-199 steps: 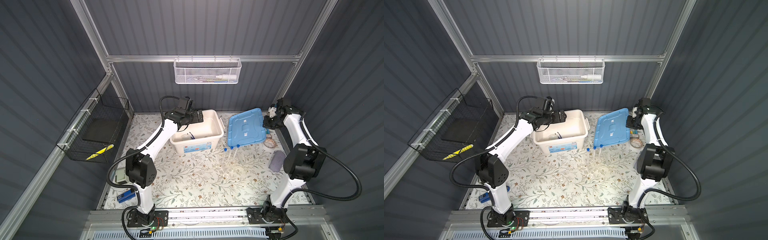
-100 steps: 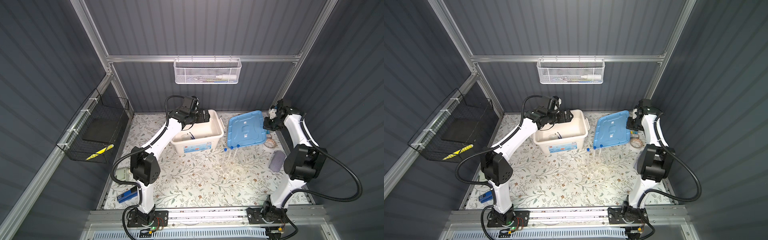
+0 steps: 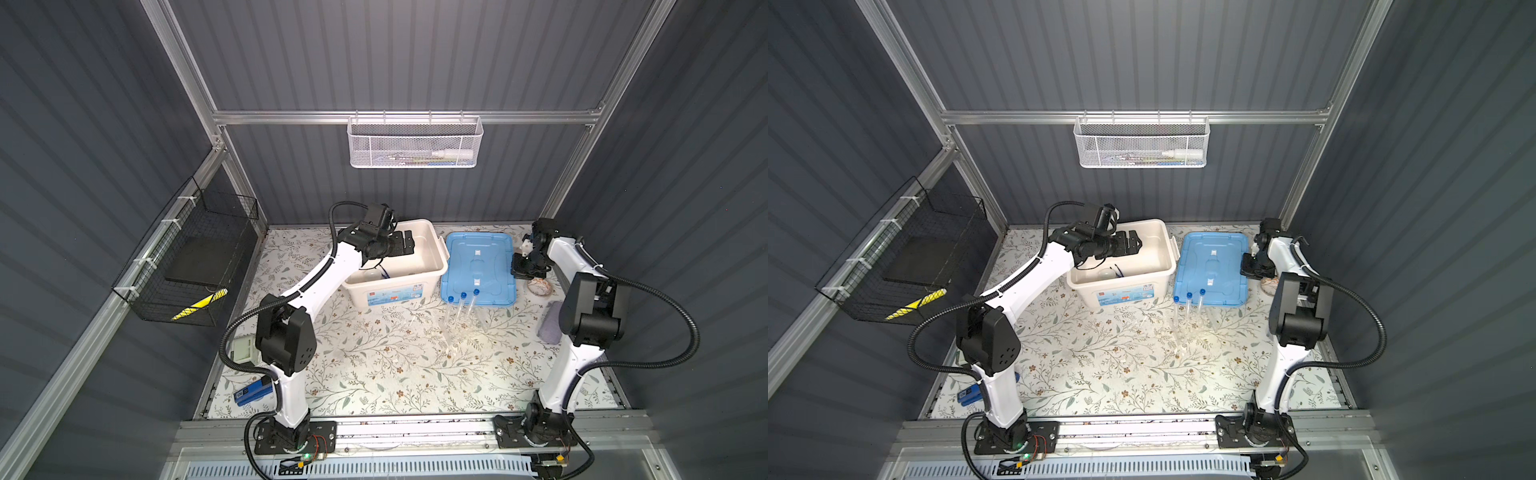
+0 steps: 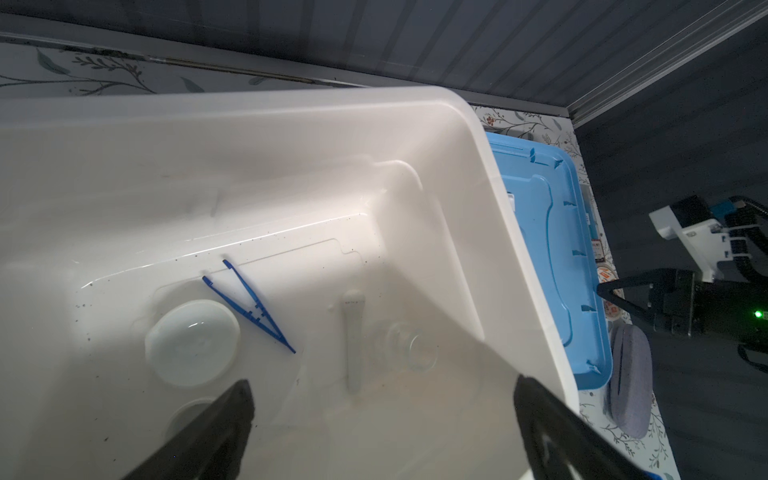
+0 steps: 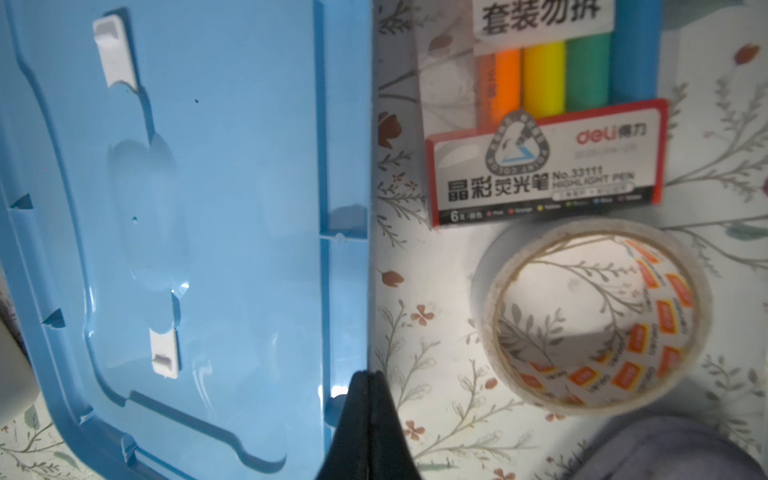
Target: Organize the chemistry lab equipment
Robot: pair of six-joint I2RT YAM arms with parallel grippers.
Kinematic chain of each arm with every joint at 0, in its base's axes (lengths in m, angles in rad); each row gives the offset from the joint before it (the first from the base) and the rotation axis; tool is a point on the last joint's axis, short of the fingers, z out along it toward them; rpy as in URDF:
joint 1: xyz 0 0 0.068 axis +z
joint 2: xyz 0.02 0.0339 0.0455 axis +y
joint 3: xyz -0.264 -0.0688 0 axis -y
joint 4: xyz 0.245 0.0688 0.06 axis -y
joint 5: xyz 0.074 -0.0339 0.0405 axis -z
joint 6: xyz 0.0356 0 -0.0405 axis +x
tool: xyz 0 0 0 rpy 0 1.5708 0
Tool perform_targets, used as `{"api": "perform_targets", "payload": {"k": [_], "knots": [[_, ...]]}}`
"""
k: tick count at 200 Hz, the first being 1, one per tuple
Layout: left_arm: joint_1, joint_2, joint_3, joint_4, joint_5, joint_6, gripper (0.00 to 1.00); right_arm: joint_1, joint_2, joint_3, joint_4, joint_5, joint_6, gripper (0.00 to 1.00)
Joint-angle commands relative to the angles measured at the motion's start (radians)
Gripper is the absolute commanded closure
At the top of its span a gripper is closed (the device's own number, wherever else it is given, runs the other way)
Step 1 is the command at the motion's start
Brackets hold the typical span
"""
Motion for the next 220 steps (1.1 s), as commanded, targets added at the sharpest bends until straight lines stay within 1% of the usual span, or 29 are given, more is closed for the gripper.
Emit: {"api": "perform_targets", "payload": {"k": [1,31,50,71,83,111,125,144,157,177,193,220], "knots": [[-0.004,-0.054,-0.020,0.016,-0.020,-0.013,0.00,0.020,0.022,0.037,0.008,-0.015,0.020,1.00],[-0.004,-0.057,-0.032,0.015,-0.029,-0.013,0.00,0.027,0.071,0.043,0.006,-0.010,0.024,1.00],[-0.004,-0.056,-0.031,0.011,-0.029,-0.013,0.00,0.026,0.095,0.044,0.001,0.014,0.026,1.00],[-0.004,-0.060,-0.032,0.007,-0.034,-0.009,0.00,0.027,0.101,0.036,0.009,0.023,0.027,1.00],[-0.004,-0.060,-0.032,0.003,-0.039,-0.005,0.00,0.027,0.106,0.033,0.011,0.020,0.028,0.98],[-0.004,-0.059,-0.031,0.000,-0.042,0.001,0.00,0.027,0.121,0.030,0.009,0.017,0.036,0.87],[-0.004,-0.060,-0.030,-0.004,-0.044,0.002,0.00,0.027,0.127,0.029,0.003,0.019,0.036,0.78],[-0.004,-0.059,-0.025,-0.008,-0.047,0.006,0.00,0.028,0.138,0.031,-0.008,0.033,0.027,0.71],[-0.004,-0.060,-0.025,-0.010,-0.050,0.008,0.00,0.026,0.145,0.031,-0.013,0.033,0.020,0.68],[-0.004,-0.062,-0.027,-0.016,-0.052,0.007,0.00,0.028,0.158,0.036,-0.021,0.033,0.017,0.67],[-0.004,-0.065,-0.026,-0.023,-0.057,0.010,0.00,0.030,0.171,0.038,-0.027,0.030,0.011,0.69],[-0.004,-0.076,-0.035,-0.023,-0.071,0.009,0.00,0.045,0.195,0.071,-0.073,0.077,0.000,0.73]]}}
